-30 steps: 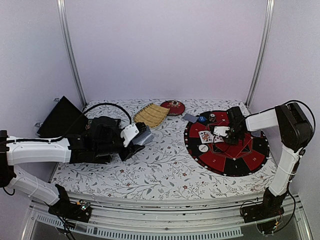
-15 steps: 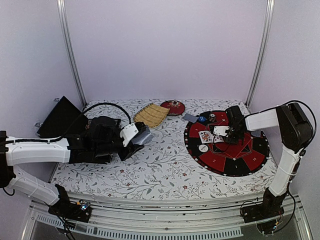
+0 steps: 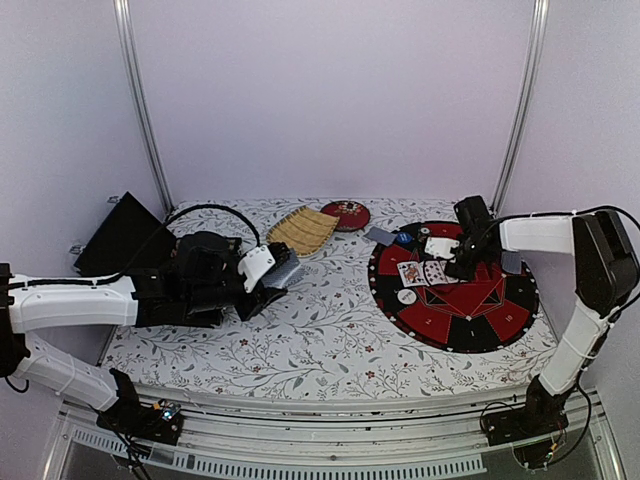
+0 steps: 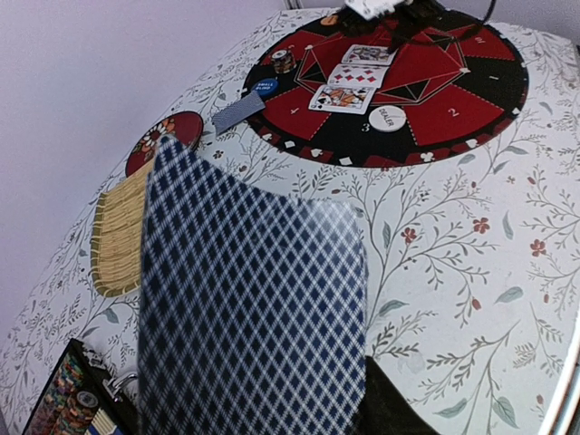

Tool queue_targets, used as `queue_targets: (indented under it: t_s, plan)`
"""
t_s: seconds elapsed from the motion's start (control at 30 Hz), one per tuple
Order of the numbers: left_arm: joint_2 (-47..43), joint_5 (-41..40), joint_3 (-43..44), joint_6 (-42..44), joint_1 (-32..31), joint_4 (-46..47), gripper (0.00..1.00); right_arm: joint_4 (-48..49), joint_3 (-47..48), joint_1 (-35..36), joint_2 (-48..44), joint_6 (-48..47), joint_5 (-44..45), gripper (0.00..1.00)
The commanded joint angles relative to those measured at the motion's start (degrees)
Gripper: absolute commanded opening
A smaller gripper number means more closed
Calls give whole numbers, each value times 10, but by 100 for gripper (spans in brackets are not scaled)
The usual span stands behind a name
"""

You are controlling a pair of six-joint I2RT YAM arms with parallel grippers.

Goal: Distribute texas hold em gaming equipment
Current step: Flop the poker card in the community card area, then pick up the poker card from the face-down deck piles.

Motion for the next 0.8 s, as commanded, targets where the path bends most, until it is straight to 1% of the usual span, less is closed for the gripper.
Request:
queue_targets:
  t_s: [0.0, 0.07, 0.13, 0.17, 0.23, 0.27, 0.3, 0.33, 0.37, 0.4, 0.47, 0.57, 0.67, 0.77]
  plan:
    - [-6, 3, -1, -2, 3, -2, 45, -6, 86, -33, -42, 125, -66, 47]
    - [-5, 5, -1, -2, 4, -2, 44, 2, 113, -42, -57, 184, -70, 48]
    - [-3, 4, 1, -2, 4, -2, 45, 21, 124, -44, -87, 229, -110, 51]
    - [-3, 5, 2, -1, 4, -2, 45, 36, 124, -44, -107, 261, -147, 55]
    - [0, 6, 4, -2, 3, -2, 45, 82, 112, -44, -151, 314, -240, 62]
    - [2, 8, 6, -2, 3, -1, 45, 117, 99, -44, -172, 340, -303, 65]
    - [5, 9, 8, -2, 3, -1, 45, 158, 80, -44, -190, 391, -376, 68]
    - [8, 10, 10, -2, 2, -1, 45, 207, 58, -40, -203, 423, -451, 70]
    - [11, 11, 13, -2, 3, -1, 44, 255, 36, -22, -211, 461, -501, 72]
    - [14, 12, 16, -3, 2, -1, 45, 314, 19, 2, -215, 504, -527, 74]
    - [17, 12, 21, -3, 1, -2, 44, 337, 16, 64, -203, 530, -528, 76]
    - [18, 14, 22, -4, 0, 1, 45, 345, 51, 142, -137, 556, -518, 76]
    - [18, 15, 24, -4, 0, 3, 44, 349, 77, 193, -73, 583, -519, 77]
    - [18, 15, 24, -5, 0, 5, 45, 344, 110, 228, -26, 572, -512, 77]
